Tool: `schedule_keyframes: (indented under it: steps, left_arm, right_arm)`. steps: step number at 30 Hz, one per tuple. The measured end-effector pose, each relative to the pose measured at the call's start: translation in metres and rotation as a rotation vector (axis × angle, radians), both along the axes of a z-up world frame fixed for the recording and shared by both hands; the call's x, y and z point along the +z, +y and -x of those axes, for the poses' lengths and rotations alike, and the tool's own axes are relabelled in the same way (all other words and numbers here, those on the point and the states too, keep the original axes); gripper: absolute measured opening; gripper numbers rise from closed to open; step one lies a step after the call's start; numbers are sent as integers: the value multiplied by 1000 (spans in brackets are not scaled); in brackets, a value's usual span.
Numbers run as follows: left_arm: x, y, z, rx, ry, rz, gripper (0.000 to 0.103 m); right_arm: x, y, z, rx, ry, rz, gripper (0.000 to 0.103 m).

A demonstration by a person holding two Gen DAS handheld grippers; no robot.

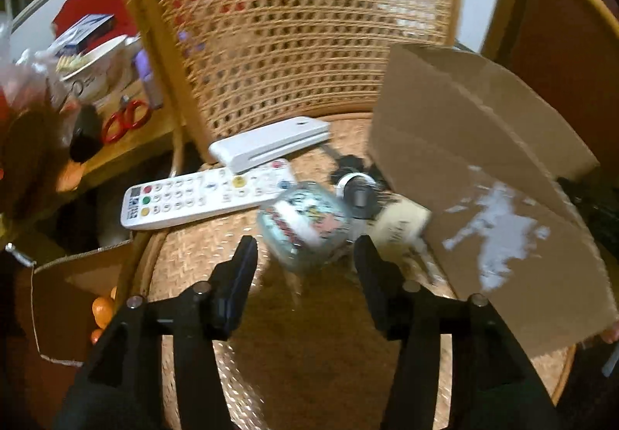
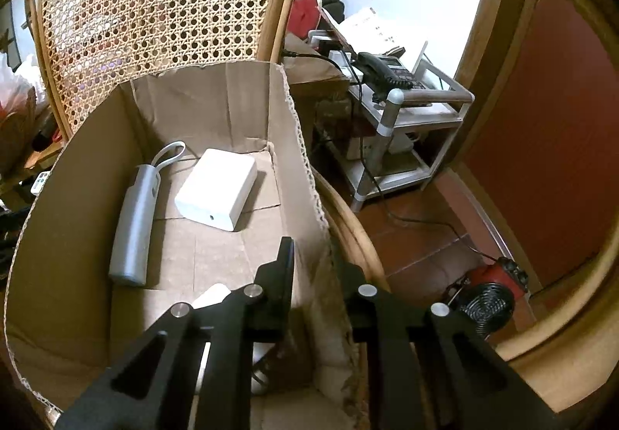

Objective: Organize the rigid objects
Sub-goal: 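Grasp the round cartoon-printed case with the left gripper and lift it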

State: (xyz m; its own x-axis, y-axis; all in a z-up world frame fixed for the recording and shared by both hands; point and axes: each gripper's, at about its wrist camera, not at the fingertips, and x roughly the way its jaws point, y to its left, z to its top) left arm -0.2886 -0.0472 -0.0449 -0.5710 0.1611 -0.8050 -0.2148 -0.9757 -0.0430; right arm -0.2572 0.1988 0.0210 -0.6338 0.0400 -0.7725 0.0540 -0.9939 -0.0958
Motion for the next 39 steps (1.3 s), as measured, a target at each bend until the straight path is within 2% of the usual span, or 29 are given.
schedule_keyframes:
  steps: [4, 8, 11, 15, 24, 29, 39]
  left_arm:
    - [-8, -4, 13, 34, -28, -40, 55]
    - [-8, 0, 22, 37, -22, -65, 58]
    - [-10, 6, 31, 46, -21, -49, 59]
    - [-22, 7, 42, 63, -63, -60, 62]
    - [-27, 9, 44, 62, -70, -43, 61]
    - [-22, 5, 40, 59, -74, -57, 61]
    - [6, 3, 31, 39, -23, -69, 61]
  right_arm:
    - [-1, -1, 0, 0, 0, -1, 18]
    - [-1, -1, 0, 0, -1, -1, 18]
    - [-1, -2, 0, 1, -1, -1, 18]
    - [-2, -2, 0, 1, -2, -2, 18]
    - [-2, -3, 0, 0, -3, -3, 19]
    - [-2, -3, 0, -1, -3, -3, 19]
    - [-2, -3, 1, -1, -3, -2, 19]
